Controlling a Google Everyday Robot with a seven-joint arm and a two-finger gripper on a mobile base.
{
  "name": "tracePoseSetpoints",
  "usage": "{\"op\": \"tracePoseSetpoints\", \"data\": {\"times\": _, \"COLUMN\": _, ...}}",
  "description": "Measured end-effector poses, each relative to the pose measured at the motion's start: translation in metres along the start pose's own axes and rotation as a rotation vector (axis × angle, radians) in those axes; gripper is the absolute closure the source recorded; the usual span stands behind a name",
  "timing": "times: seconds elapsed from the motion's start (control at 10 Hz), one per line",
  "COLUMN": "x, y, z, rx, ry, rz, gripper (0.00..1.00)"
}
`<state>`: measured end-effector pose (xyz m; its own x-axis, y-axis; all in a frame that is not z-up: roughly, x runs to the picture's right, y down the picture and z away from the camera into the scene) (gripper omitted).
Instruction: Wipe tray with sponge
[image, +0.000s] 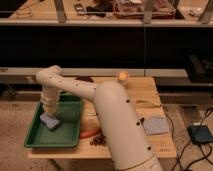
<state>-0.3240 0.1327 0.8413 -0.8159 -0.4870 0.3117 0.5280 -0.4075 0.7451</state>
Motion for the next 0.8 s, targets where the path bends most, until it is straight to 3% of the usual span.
{"op": "tracePoseSetpoints", "data": {"times": 0.3, "x": -0.033, "y": -0.016, "z": 0.005, "rx": -0.004, "ry": -0.029, "rz": -0.031, "gripper": 1.0}}
{"op": "tracePoseSetpoints", "data": {"times": 0.6, "x": -0.069, "y": 0.007, "z": -0.003, "rx": -0.034, "ry": -0.046, "rz": -0.003, "gripper": 1.0}}
{"op": "tracePoseSetpoints", "data": {"times": 0.8, "x": -0.081, "y": 0.037, "z": -0.015, "rx": -0.061, "ry": -0.034, "rz": 0.055, "gripper": 1.0}}
